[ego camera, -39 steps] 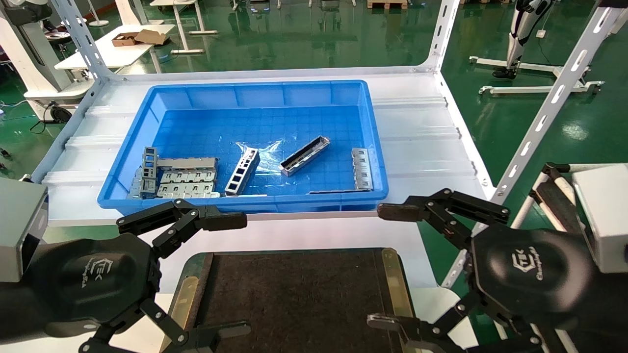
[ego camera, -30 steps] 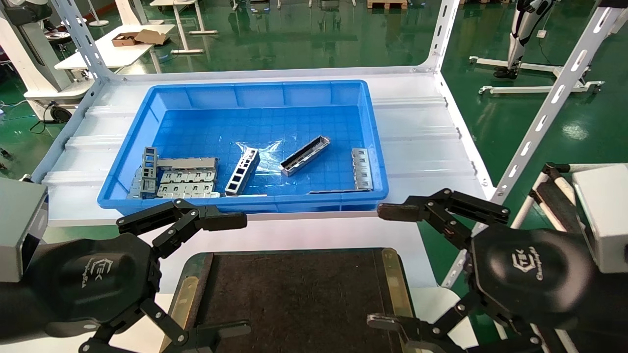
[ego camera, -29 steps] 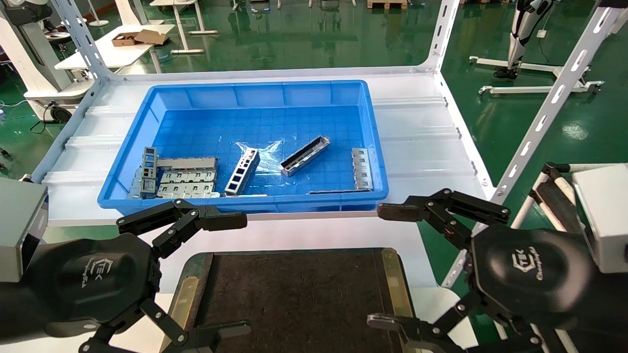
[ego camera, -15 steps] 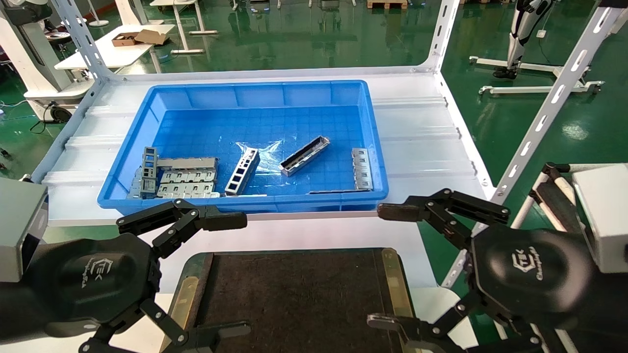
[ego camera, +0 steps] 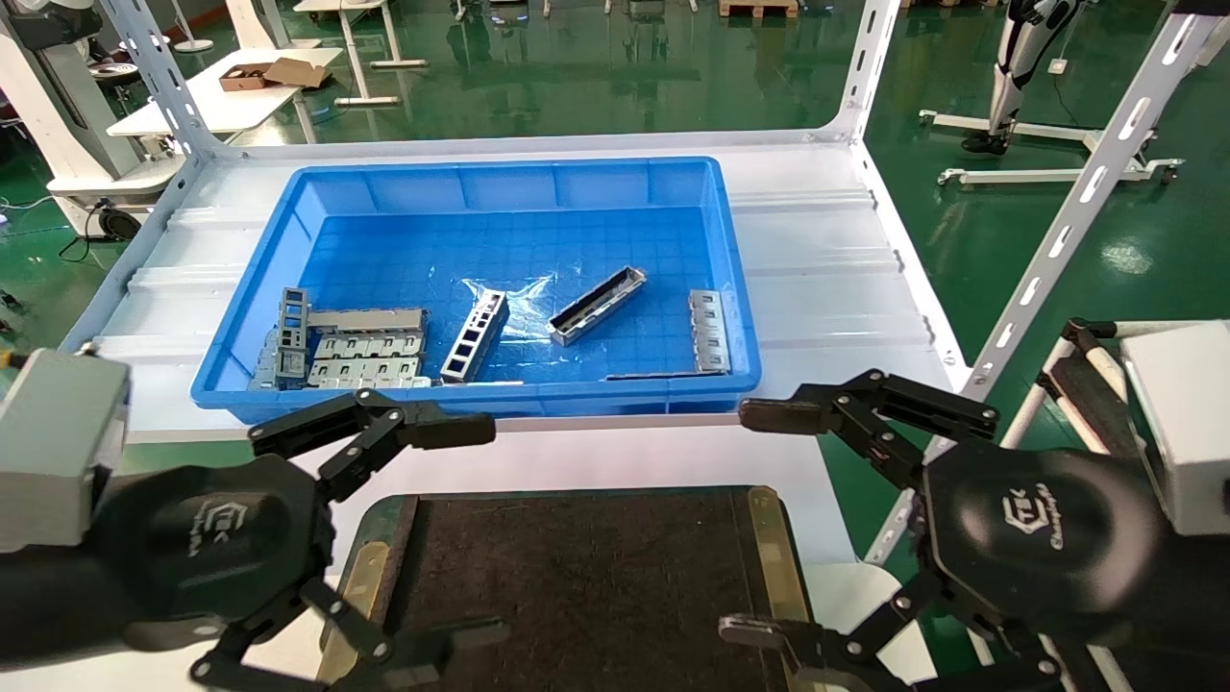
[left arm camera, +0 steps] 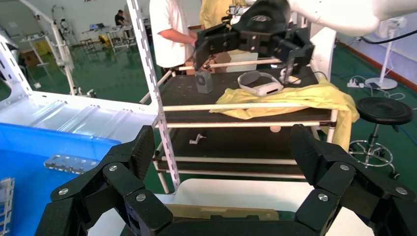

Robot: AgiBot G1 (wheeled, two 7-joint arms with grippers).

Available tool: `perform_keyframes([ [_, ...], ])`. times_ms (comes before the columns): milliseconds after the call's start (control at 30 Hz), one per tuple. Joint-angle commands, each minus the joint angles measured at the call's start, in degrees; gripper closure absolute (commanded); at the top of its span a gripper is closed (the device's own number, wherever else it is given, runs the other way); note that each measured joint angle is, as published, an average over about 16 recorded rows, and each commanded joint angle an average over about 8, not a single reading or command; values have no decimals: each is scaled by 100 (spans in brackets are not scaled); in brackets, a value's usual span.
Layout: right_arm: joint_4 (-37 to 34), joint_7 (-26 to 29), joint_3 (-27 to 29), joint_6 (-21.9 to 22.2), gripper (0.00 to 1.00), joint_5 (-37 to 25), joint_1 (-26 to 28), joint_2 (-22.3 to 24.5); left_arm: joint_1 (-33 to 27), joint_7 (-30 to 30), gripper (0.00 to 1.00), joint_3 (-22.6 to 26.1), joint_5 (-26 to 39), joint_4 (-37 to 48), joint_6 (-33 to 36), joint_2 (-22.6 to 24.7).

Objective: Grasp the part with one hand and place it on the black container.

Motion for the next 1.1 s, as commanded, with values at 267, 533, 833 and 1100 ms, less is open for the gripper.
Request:
perform_keyframes([
  [267, -1, -1, -1, 0, 0, 0, 1, 0, -524, -341, 0, 354, 976, 53, -640, 271],
  [533, -1, -1, -2, 0, 0, 1, 1, 0, -1319, -579, 0, 806, 1955, 713, -1095, 938],
  [833, -1, -1, -2, 0, 0, 1, 1, 0, -2079, -348, 0, 1190, 2730, 2146, -1637, 1997],
  [1100, -1, -1, -3, 0, 0, 2, 1, 1, -2481, 118, 0, 1304, 3012, 3588, -2233, 2901],
])
